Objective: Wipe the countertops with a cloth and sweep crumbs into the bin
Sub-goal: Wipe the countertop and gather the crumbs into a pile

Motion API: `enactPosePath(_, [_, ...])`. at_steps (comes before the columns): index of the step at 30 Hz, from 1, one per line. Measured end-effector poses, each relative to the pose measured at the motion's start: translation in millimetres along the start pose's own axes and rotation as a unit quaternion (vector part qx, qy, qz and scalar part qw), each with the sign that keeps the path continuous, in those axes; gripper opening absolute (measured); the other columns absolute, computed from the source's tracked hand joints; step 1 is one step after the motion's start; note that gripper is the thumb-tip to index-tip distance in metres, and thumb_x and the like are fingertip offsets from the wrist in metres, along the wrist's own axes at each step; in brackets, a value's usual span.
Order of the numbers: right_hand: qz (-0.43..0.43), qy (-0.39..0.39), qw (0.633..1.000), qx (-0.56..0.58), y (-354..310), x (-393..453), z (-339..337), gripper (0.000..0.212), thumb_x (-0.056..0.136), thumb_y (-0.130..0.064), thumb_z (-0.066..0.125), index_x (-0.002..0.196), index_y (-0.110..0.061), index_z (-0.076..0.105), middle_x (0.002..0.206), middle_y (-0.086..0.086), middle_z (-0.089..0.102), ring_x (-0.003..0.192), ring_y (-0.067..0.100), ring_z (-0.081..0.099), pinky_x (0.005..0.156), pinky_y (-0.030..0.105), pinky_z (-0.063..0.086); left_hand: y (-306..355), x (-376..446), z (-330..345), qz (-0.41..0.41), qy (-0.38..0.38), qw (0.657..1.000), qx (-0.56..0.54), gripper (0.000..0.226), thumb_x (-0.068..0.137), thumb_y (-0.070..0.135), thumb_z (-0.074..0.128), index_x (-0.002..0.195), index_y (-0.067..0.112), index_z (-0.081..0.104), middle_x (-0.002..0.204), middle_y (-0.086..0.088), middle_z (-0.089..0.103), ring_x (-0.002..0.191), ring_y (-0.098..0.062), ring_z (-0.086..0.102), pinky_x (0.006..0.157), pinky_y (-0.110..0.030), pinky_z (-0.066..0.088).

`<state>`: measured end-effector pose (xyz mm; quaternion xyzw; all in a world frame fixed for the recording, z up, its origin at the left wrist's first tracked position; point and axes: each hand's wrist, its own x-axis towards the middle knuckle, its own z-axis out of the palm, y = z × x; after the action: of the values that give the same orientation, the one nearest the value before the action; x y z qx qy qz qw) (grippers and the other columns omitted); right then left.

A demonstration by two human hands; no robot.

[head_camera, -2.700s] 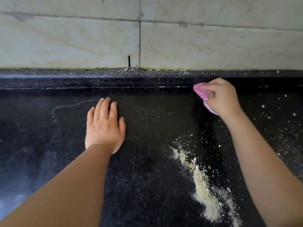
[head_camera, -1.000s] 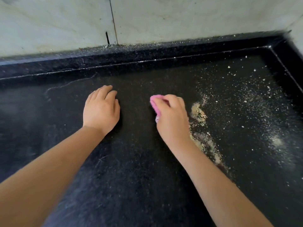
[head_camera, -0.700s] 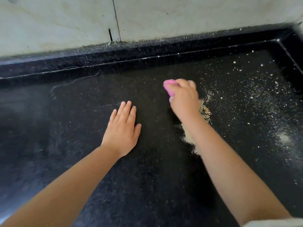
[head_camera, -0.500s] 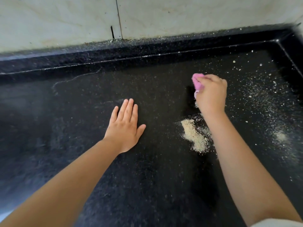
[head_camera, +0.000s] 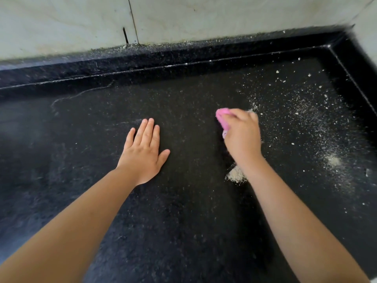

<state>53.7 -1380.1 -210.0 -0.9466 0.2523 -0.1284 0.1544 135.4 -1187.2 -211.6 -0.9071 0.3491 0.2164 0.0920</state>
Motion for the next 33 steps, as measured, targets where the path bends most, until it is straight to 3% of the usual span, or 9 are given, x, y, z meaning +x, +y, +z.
enactPosePath(3, [-0.008,0.022,1.000,0.001,-1.3,5.7,-20.2,0.046,0.073,0.009,0.056,0.111,-0.013,0.065,0.113,0.002,0.062,0.099,0.032,0.045,0.081,0.040,0.045,-0.1,0.3,-1.8,0.001,-0.009,1.000,-0.001,0.066,0.096,0.044,0.010,0.142,0.004,-0.016,0.151,-0.011,-0.022,0.138,-0.023,-0.021,0.111,-0.037,-0.011])
enactPosePath(7, [-0.131,-0.006,0.991,0.015,-23.8,-49.9,-3.1,0.046,0.062,0.000,0.050,0.101,-0.017,0.067,0.103,-0.001,0.065,0.088,0.031,0.051,0.073,0.036,0.043,0.7,0.7,-2.3,-0.003,-0.013,1.000,-0.003,0.066,0.096,0.044,0.011,0.142,0.004,-0.016,0.151,-0.011,-0.023,0.138,-0.022,-0.021,0.111,-0.036,-0.011])
enactPosePath(11, [-0.141,-0.042,0.989,0.018,-21.1,-94.2,12.8,0.054,0.054,0.003,0.072,0.103,-0.018,0.067,0.104,-0.002,0.064,0.089,0.026,0.046,0.055,0.038,0.051,1.5,0.9,-2.1,-0.007,-0.017,1.000,-0.005,0.066,0.096,0.044,0.011,0.142,0.005,-0.016,0.150,-0.010,-0.023,0.138,-0.021,-0.022,0.111,-0.036,-0.011])
enactPosePath(14, [-0.090,-0.013,0.996,0.020,14.7,-67.2,10.8,0.054,0.059,0.010,0.063,0.105,-0.019,0.067,0.108,-0.004,0.064,0.094,0.030,0.051,0.072,0.039,0.049,1.2,1.5,-2.0,-0.008,-0.011,1.000,-0.009,0.066,0.096,0.043,0.012,0.142,0.005,-0.015,0.150,-0.010,-0.023,0.138,-0.021,-0.022,0.111,-0.035,-0.012])
enactPosePath(16, [-0.060,0.029,0.998,-0.002,34.5,-43.8,-0.7,0.049,0.059,0.010,0.058,0.100,-0.014,0.069,0.104,0.002,0.067,0.089,0.035,0.055,0.082,0.027,0.036,0.4,1.8,-2.3,-0.011,-0.018,1.000,-0.016,0.066,0.096,0.043,0.013,0.142,0.004,-0.016,0.150,-0.010,-0.023,0.137,-0.021,-0.023,0.111,-0.036,-0.012])
enactPosePath(21, [-0.053,0.054,0.997,0.013,43.5,-40.3,-34.2,0.043,0.068,0.010,0.061,0.105,-0.011,0.068,0.107,0.002,0.066,0.091,0.034,0.054,0.076,0.009,0.023,17.2,-13.1,-0.4,-0.013,0.034,0.995,-0.090,0.064,0.097,0.038,0.018,0.142,0.004,-0.013,0.150,-0.009,-0.023,0.136,-0.018,-0.025,0.110,-0.035,-0.014])
enactPosePath(26, [-0.163,-0.008,0.986,0.047,12.4,-118.4,-18.9,0.048,0.063,0.007,0.063,0.104,-0.016,0.067,0.105,-0.003,0.064,0.087,0.026,0.052,0.074,0.031,0.044,64.6,-44.7,25.3,0.029,0.101,0.983,-0.149,0.079,0.084,0.053,0.000,0.143,0.002,0.005,0.151,-0.007,-0.008,0.128,-0.013,-0.023,0.107,-0.029,-0.013])
enactPosePath(30, [-0.162,-0.026,0.986,0.041,27.9,-131.0,-11.4,0.053,0.058,0.008,0.062,0.104,-0.018,0.066,0.106,-0.004,0.063,0.091,0.023,0.047,0.072,0.033,0.047,75.9,-44.6,39.1,0.026,0.130,0.988,-0.077,0.073,0.085,0.042,0.010,0.135,-0.006,0.033,0.145,-0.019,0.027,0.131,-0.024,0.007,0.105,-0.042,0.010])
enactPosePath(33, [-0.125,0.004,0.992,0.010,62.8,-100.4,-18.7,0.052,0.056,0.008,0.055,0.101,-0.015,0.068,0.104,-0.002,0.065,0.091,0.030,0.057,0.079,0.023,0.031,78.1,-45.1,39.3,0.016,0.137,0.989,-0.060,0.078,0.082,0.045,-0.005,0.140,-0.002,0.015,0.147,-0.011,0.000,0.131,-0.019,-0.008,0.108,-0.037,-0.001])
